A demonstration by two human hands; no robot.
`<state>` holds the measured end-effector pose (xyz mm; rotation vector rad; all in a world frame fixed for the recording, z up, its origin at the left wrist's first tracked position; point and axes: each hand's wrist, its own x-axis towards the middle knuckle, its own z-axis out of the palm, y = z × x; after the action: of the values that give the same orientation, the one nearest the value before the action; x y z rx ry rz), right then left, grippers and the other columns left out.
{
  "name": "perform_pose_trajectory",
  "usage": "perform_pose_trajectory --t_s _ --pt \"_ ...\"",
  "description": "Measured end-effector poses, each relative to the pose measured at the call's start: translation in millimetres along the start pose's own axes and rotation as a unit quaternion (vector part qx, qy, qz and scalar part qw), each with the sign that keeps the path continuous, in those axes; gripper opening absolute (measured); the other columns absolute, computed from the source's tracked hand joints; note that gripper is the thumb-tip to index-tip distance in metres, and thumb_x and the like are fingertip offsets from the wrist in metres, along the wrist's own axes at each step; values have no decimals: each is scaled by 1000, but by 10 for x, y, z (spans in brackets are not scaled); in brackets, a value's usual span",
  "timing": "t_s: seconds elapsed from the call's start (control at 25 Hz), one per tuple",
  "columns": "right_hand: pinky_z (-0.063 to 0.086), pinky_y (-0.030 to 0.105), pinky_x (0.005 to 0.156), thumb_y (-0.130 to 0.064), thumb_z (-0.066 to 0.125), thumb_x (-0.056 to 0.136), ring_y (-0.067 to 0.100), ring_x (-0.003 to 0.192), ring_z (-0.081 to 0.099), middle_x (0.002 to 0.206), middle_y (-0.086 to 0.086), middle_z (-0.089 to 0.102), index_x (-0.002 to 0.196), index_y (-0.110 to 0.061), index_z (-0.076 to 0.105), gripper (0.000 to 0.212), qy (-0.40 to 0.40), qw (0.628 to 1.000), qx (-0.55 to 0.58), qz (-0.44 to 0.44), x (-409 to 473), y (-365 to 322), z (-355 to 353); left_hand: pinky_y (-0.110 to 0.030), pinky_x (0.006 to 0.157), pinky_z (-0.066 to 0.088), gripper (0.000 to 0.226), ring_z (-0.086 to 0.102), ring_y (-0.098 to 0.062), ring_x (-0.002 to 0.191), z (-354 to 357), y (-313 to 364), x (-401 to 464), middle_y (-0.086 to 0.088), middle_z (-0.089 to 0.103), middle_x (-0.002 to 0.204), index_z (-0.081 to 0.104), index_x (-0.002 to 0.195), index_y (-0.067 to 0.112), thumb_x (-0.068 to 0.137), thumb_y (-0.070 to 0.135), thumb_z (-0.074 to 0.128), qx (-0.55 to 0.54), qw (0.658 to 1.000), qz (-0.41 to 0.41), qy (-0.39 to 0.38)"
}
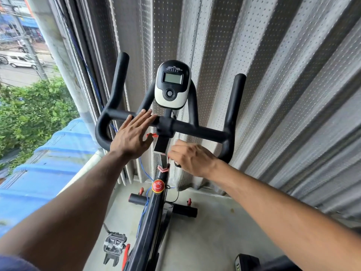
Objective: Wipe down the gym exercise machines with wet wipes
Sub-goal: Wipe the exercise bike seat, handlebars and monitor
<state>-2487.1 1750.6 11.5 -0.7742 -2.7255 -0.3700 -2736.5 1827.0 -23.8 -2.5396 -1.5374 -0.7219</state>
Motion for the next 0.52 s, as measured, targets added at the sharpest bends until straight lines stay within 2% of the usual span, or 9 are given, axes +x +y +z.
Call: perform_pose_trajectory --t_s 0.12,0.2,0.28,0.36,0.4,0.44,0.48,0.52 --pt "26 24 48 23 62 70 14 64 32 73 -3 26 74 -13 46 40 -16 997 -41 -69 53 -134 200 -48 130 13 74 8 -11 160 6 17 -17 7 15 172 18 166 31 98 57 31 1 1000 1 -1" --pt "28 26 48 18 67 67 15 63 35 65 -4 32 64 -18 42 44 -48 994 -52 -89 9 -212 251 -48 130 12 74 7 -11 160 -10 26 -18 8 14 172 17 166 32 98 57 31 2 1000 -3 -5" --pt "31 27 54 14 64 71 16 65 38 62 -3 41 62 -20 39 44 -51 992 -42 -107 -91 -261 173 -47 130 11 74 7 -10 160 -22 36 -19 8 14 172 17 166 32 98 57 30 3 1000 -7 -7" --pt "35 28 58 12 57 77 18 67 41 64 -2 48 63 -21 39 40 -16 997 -13 -79 -258 -315 71 -46 131 9 74 7 -10 160 -35 41 -26 8 15 172 18 166 31 97 57 29 -1 1000 -7 -8" --pt "37 28 59 13 56 77 17 68 43 64 -3 50 63 -20 41 39 12 999 32 -26 -371 -371 7 -45 131 8 74 7 -10 160 -43 40 -29 7 14 172 18 166 31 97 57 28 -2 1000 -6 -9" --pt "39 28 60 15 56 75 16 69 47 65 -6 53 61 -19 46 39 58 991 101 71 -520 -440 -28 -44 131 7 74 6 -10 160 -49 38 -30 7 14 172 18 166 31 97 57 28 -3 1000 -5 -9" --pt "43 27 63 19 55 73 13 70 53 66 -8 56 61 -17 51 38 130 951 186 211 -684 -515 -63 -44 131 6 74 6 -10 160 -48 41 -24 7 14 172 17 166 31 97 57 28 -3 1000 -4 -9" --pt "48 26 67 20 52 75 10 71 59 68 -8 61 63 -14 56 37 220 851 287 379 -846 -584 -80 -43 131 6 74 5 -10 160 -47 50 -15 8 12 172 17 166 31 97 57 29 -1 1000 -3 -11"
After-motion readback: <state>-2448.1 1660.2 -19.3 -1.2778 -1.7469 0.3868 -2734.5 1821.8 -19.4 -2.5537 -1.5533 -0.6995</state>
